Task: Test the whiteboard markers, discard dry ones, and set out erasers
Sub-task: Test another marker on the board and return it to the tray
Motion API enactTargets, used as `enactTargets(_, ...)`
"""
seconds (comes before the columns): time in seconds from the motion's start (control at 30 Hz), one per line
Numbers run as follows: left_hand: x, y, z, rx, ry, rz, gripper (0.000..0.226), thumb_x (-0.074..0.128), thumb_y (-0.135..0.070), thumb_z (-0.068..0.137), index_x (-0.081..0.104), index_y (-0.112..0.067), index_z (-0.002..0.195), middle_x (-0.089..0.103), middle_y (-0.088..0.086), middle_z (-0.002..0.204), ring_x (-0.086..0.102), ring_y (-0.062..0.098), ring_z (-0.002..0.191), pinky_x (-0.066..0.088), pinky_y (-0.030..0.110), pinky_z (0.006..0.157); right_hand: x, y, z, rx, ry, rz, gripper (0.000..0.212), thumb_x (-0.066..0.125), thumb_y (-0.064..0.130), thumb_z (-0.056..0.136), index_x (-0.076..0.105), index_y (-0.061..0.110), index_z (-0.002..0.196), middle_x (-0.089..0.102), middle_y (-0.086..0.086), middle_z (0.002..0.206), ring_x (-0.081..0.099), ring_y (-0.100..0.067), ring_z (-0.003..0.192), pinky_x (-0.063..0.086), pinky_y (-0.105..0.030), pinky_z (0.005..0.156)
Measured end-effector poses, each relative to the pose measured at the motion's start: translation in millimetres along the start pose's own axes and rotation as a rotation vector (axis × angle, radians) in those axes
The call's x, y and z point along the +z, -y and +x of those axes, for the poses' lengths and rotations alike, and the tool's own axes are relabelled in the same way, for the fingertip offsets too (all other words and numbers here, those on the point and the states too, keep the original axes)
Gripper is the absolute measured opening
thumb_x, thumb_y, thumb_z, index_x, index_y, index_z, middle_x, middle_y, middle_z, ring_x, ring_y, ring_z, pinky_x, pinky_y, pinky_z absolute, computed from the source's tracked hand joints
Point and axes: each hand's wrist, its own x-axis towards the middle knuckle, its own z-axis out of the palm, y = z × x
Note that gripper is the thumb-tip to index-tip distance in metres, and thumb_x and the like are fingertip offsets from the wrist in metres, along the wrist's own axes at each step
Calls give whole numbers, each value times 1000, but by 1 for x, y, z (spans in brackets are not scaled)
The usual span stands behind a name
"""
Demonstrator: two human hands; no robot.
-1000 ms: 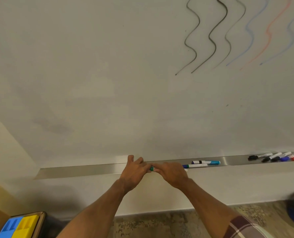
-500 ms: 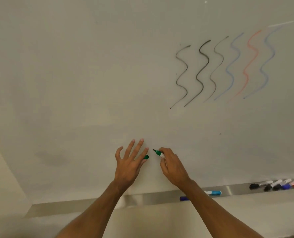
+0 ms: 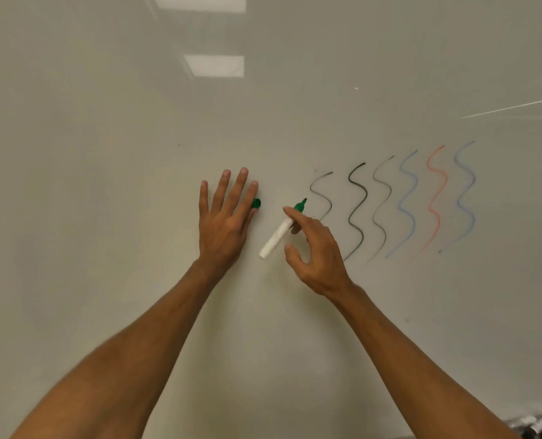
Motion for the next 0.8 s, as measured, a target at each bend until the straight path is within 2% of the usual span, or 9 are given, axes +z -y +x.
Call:
enactTargets(0.07,5,6,7,11,-30,-5,44,48,-22,103,43,-8,145,36,12,153,28,33,144,17,59,116,0,-1,13,-29,-58,-49,54,61,26,77,48,18,129,57,5,102,52,-7,92,39,-19,82)
enactTargets(0.2,12,10,6,10,-70,-26,49,59,-13,98,44,-7,144,40,10,151,31,30,143,21,59,116,4,-3,33,-139,-285,-187,19,59,29,88,63,15,99,61,-2,83,53,-15,78,42,-33,70)
enactTargets(0.27,13,10,6,11,-87,-22,50,61,-13,96,45,-7,143,41,9,150,32,30,143,22,58,116,7,-1,40,-82,-358,-136,23,52,26,92,65,11,103,64,0,86,55,-11,79,44,-32,75)
enactTargets(0.3,13,10,6,12,-90,-18,49,61,-13,96,46,-7,143,41,9,150,32,30,143,21,57,116,8,2,43,-30,-388,-104,26,51,26,92,63,10,109,64,2,89,54,-2,80,43,-25,79)
enactTargets(0.37,13,9,5,16,-90,-9,49,60,-15,97,46,-7,143,41,9,150,32,30,143,21,56,117,10,3,48,71,-444,-65,32,52,29,89,58,9,113,60,4,86,51,7,78,42,-19,76)
enactTargets(0.4,13,9,6,17,-90,-6,49,59,-16,97,45,-7,143,41,9,150,31,30,143,20,56,117,11,2,51,99,-463,-63,32,52,30,88,57,7,109,60,2,83,50,6,74,45,-23,71)
enactTargets(0.5,13,9,6,15,-98,3,48,58,-18,98,46,-7,143,41,10,150,32,30,143,21,56,117,12,-7,54,77,-463,-129,28,53,29,86,59,5,99,61,-7,76,46,-6,63,48,-38,60)
enactTargets(0.63,14,9,6,19,-113,13,48,60,-16,97,47,-6,142,42,10,149,33,30,142,22,56,116,19,-16,50,-1,-425,-169,19,55,24,86,57,8,97,57,-8,71,52,-18,60,36,-25,68)
enactTargets(0.8,16,9,5,11,-123,15,49,62,-16,96,48,-6,142,42,9,149,34,30,142,23,57,116,21,-29,22,-107,-341,-216,10,57,17,85,51,16,91,52,-4,64,46,-16,54,36,-33,58)
